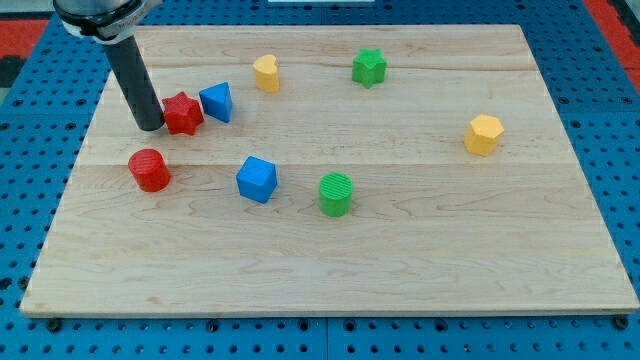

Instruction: Move the red circle diagonally to the bottom right of the red star

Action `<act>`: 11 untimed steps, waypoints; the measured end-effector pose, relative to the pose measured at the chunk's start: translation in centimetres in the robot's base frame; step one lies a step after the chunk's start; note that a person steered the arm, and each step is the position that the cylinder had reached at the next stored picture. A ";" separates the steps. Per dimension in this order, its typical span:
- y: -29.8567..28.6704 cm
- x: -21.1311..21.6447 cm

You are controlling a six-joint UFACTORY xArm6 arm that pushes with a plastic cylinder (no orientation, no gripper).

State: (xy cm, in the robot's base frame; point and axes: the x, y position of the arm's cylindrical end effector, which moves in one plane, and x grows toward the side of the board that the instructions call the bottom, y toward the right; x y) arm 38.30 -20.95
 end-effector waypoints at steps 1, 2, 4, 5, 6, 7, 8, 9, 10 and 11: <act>-0.8 -3.7; 2.6 -3.7; -1.8 -0.6; -5.4 4.0; -3.4 9.9; 1.2 7.4; 4.7 7.7; 6.1 14.4; 15.8 16.3; 22.7 15.9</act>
